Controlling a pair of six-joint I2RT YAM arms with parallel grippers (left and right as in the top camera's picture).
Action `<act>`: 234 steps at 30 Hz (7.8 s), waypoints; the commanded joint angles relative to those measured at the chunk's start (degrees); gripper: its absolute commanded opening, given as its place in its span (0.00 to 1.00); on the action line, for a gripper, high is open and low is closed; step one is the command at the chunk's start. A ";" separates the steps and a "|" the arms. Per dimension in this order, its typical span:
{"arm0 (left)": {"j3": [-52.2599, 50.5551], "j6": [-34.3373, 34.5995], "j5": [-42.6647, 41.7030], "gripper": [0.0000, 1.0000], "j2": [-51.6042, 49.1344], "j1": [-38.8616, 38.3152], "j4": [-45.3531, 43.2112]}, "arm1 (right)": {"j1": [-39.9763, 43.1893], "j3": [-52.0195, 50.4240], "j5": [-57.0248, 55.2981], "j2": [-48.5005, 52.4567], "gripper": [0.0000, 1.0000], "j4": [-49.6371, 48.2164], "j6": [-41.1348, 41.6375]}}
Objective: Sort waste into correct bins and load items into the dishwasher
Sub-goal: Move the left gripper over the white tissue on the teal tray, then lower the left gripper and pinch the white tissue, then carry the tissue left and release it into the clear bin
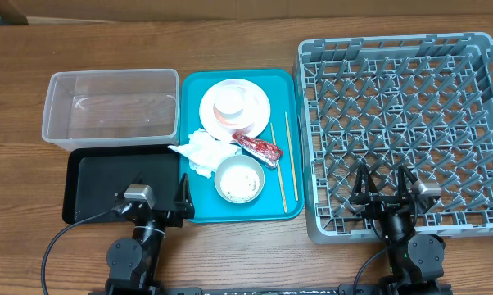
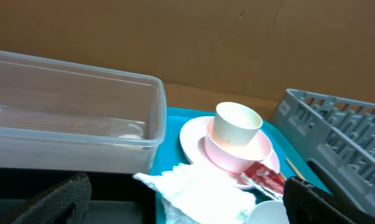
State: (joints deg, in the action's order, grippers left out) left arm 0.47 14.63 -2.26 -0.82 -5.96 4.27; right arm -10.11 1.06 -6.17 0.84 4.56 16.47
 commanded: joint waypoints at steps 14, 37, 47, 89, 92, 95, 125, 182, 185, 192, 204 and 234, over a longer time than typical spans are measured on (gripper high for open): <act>5.95 7.26 -24.37 1.00 -0.20 0.26 10.84 | 0.39 -0.61 0.31 -0.50 1.00 -0.35 0.00; 62.97 -3.28 -26.01 1.00 -47.30 -0.55 66.66 | 0.39 -0.61 0.31 -0.50 1.00 -0.35 0.00; 74.95 -3.50 -25.33 1.00 -80.37 -1.25 75.84 | 0.39 -0.61 0.31 -0.50 1.00 -0.35 0.00; 69.88 -1.31 -1.75 0.44 -94.44 -8.74 44.89 | 0.39 -0.61 0.31 -0.50 1.00 -0.35 0.00; 67.76 -1.33 -1.68 0.48 -94.44 -8.74 42.71 | 0.39 -0.61 0.31 -0.50 1.00 -0.35 0.00; 65.88 -1.38 -1.53 0.52 -94.44 -8.74 40.61 | 0.39 -0.61 0.31 -0.50 1.00 -0.35 0.00; 55.76 -1.36 -1.57 0.66 -94.55 -8.76 26.62 | 0.39 -0.61 0.31 -0.50 1.00 -0.35 0.00; 63.89 -5.03 5.42 0.81 -94.66 -11.02 28.94 | 0.39 -0.61 0.31 -0.50 1.00 -0.35 0.00; 63.14 -5.25 6.27 0.76 -94.88 -11.02 28.72 | 0.39 -0.61 0.31 -0.50 1.00 -0.37 0.00; 62.27 -5.25 5.35 0.75 -98.49 -11.02 27.58 | 0.39 -0.61 0.31 -0.50 1.00 -0.37 0.02; 62.27 -5.22 4.83 0.60 -106.49 -11.13 27.23 | 0.39 -0.61 0.31 -0.50 1.00 -0.35 0.00; 87.21 -0.61 22.08 0.04 -97.96 -1.92 44.13 | 0.39 -0.61 0.31 -0.50 1.00 -0.35 0.00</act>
State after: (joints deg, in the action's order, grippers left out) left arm 87.15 11.16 12.56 -98.56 -11.14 48.10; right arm -10.11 1.04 -6.15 0.84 4.51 16.47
